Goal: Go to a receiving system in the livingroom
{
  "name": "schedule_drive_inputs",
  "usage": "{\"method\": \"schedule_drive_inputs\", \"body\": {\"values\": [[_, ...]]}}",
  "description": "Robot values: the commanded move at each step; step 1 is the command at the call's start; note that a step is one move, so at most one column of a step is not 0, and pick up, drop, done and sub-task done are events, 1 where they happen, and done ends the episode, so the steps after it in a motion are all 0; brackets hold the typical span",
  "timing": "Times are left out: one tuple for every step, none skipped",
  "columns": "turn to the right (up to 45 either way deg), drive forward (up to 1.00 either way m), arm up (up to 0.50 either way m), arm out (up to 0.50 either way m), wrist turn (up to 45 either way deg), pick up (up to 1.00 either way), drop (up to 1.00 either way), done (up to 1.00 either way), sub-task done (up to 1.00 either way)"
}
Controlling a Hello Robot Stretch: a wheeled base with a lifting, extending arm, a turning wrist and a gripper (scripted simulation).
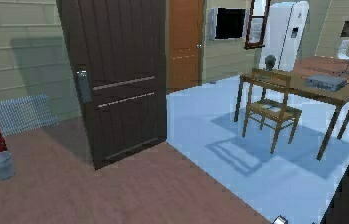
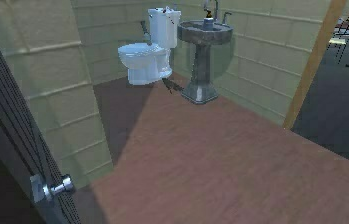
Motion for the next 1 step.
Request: {"method": "schedule_drive_inputs", "body": {"values": [[3.0,0.0,0.0,0.0,0.0,0.0,0.0,0.0,0.0]]}}
